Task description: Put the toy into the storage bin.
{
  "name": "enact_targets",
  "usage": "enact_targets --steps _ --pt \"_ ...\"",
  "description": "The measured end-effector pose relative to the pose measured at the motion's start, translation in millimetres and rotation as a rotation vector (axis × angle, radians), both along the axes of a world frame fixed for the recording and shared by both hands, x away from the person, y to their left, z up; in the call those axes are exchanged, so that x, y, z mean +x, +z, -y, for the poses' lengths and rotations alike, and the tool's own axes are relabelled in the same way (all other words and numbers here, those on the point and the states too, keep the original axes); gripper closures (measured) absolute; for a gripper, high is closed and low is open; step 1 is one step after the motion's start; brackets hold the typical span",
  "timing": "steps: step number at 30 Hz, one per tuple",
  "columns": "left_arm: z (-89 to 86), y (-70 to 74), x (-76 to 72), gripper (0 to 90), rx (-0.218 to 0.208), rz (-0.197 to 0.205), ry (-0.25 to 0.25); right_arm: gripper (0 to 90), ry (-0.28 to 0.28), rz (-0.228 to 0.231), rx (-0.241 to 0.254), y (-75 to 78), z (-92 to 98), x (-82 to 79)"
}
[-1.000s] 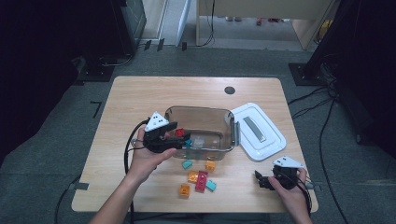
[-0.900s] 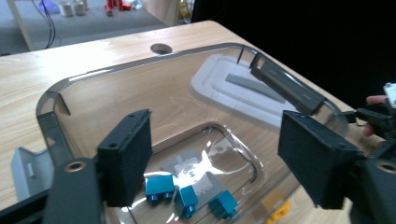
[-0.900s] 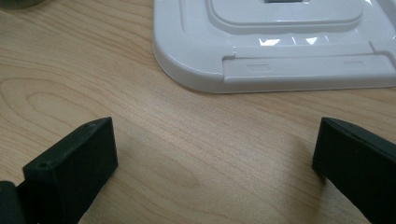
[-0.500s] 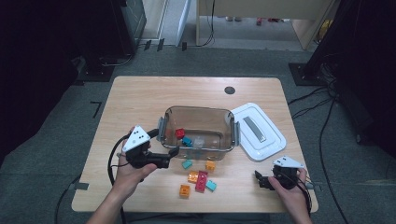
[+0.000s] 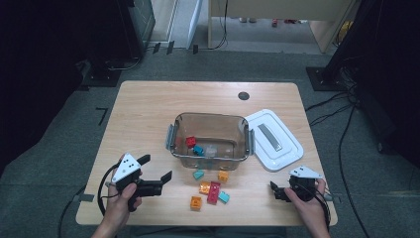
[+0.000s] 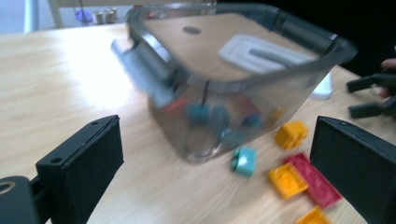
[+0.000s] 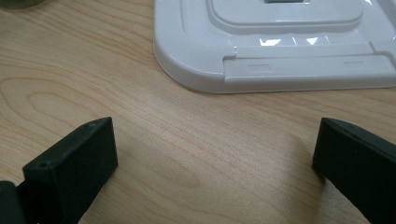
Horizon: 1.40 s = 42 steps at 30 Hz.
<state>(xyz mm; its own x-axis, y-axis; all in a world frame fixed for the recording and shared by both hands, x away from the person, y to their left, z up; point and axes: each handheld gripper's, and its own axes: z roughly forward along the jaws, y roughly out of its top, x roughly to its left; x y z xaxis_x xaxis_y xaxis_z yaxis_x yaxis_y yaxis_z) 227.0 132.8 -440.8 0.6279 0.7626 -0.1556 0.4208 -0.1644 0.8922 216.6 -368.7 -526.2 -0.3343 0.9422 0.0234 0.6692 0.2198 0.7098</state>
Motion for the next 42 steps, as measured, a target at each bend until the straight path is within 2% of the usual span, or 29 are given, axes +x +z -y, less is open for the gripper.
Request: enact_targets --steps 2,4,5,8,9,11,12,15,18,19,20,21,22,24,26,27,28,31,36,41,42 --pt "-10.3 -14.4 -1.8 2.6 0.04 -0.004 0.044 0.0 0.001 0.0 0.0 0.0 0.1 0.1" --pt "-12.7 -18.4 -2.1 2.6 0.045 -0.01 0.057 0.0 0.001 -0.001 0.0 0.0 0.1 0.1" --pt "-20.4 -29.7 -2.2 2.6 0.053 -0.039 0.078 0.0 0.001 -0.001 0.0 0.0 0.1 0.0" --pt "-27.1 -37.1 -2.4 2.6 0.077 -0.049 0.1 0.0 0.0 -0.001 0.001 0.1 0.1 0.0" --pt "-34.1 -43.1 -2.7 2.6 0.109 -0.056 0.131 0.0 -0.001 0.0 0.001 0.1 0.2 -0.3" --pt "-41.9 -49.6 -2.7 2.6 0.114 -0.083 0.162 0.0 -0.004 0.006 -0.002 0.2 -0.2 -1.3" --pt "-41.9 -49.6 -2.7 2.6 0.114 -0.083 0.162 0.3 -0.005 0.01 -0.006 0.4 -0.7 -2.1" --pt "-52.9 -61.3 -2.5 2.6 0.142 -0.137 0.225 0.6 0.004 0.019 -0.002 1.6 -2.8 -3.7" --pt "-63.0 -75.0 -3.5 2.6 0.184 -0.199 0.267 8.1 0.016 0.046 0.02 4.8 -5.4 -6.1" --pt "-63.9 -77.3 -3.3 2.6 0.199 -0.21 0.273 8.2 0.018 0.054 0.029 6.1 -6.3 -7.0" --pt "-63.9 -77.3 -3.3 2.7 0.199 -0.21 0.273 8.2 0.018 0.054 0.029 6.1 -6.3 -7.0" --pt "-65.2 -77.1 -3.1 2.7 0.185 -0.209 0.275 10.3 0.035 0.067 0.055 8.5 -8.2 -8.7" --pt "-64.8 -77.3 -2.6 2.6 0.2 -0.206 0.279 14.2 0.038 0.079 0.058 9.7 -9.9 -10.1" --pt "-64.0 -77.4 -2.1 2.7 0.216 -0.212 0.276 14.6 0.037 0.09 0.058 10.8 -11.8 -11.4" --pt "-59.2 -78.6 -1.4 2.7 0.29 -0.207 0.268 16.9 0.068 0.104 0.083 14.3 -18.2 -14.4" --pt "-59.2 -78.6 -1.4 2.7 0.29 -0.207 0.268 18.3 0.077 0.109 0.097 15.6 -21.1 -15.7" --pt "-57.0 -78.9 -1.4 2.5 0.311 -0.204 0.261 18.7 0.088 0.112 0.109 17.0 -24.3 -16.7" --pt "-57.1 -78.8 -1.3 2.3 0.311 -0.204 0.261 21.4 0.131 0.12 0.121 20.7 -36.2 -19.3" --pt "-56.9 -78.9 -1.0 2.1 0.311 -0.205 0.261 33.1 0.194 0.162 0.136 30.7 -59.8 -24.1" --pt "-57.0 -78.9 -1.0 2.1 0.311 -0.205 0.261 43.7 0.282 0.184 0.188 39.5 -78.2 -24.0" --pt "-57.0 -78.9 -1.0 2.1 0.311 -0.205 0.261 43.7 0.282 0.184 0.188 39.5 -78.2 -24.0"
